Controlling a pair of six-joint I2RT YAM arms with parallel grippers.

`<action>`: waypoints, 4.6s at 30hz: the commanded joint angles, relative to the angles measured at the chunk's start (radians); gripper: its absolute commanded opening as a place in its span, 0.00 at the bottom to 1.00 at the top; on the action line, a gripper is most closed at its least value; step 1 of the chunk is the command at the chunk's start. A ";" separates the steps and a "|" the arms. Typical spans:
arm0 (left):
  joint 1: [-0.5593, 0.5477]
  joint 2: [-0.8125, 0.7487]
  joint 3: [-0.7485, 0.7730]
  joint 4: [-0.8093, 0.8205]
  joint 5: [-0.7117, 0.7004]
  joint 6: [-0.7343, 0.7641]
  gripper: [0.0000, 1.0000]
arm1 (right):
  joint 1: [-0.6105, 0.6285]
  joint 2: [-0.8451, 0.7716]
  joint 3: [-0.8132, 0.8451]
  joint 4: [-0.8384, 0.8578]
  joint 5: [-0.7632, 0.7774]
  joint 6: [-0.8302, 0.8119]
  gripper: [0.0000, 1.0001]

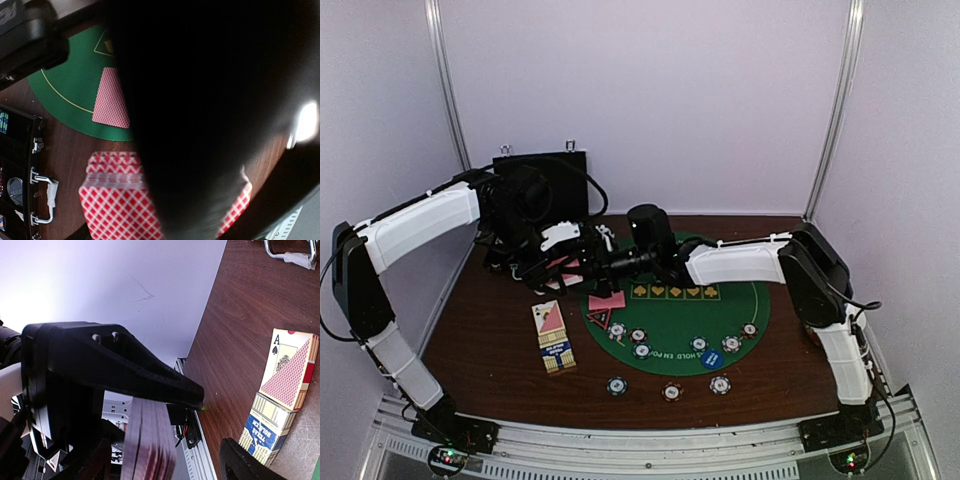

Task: Distribute texas hold em gaming equipment
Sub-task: Pick up the poker card from the face-down deck piles, then distribute the poker card in the small blind area, then pick up the poker card from the face-down deck piles.

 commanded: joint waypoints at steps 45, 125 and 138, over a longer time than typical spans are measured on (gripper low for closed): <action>-0.003 -0.009 0.012 -0.013 -0.001 0.017 0.17 | -0.051 -0.175 -0.105 -0.044 0.045 0.008 0.35; -0.003 0.004 0.052 -0.038 0.023 -0.001 0.16 | -0.133 -0.439 -0.370 -0.219 0.169 -0.108 0.76; -0.003 0.009 0.058 -0.032 0.022 -0.004 0.16 | -0.037 -0.218 -0.201 -0.026 0.092 0.033 0.75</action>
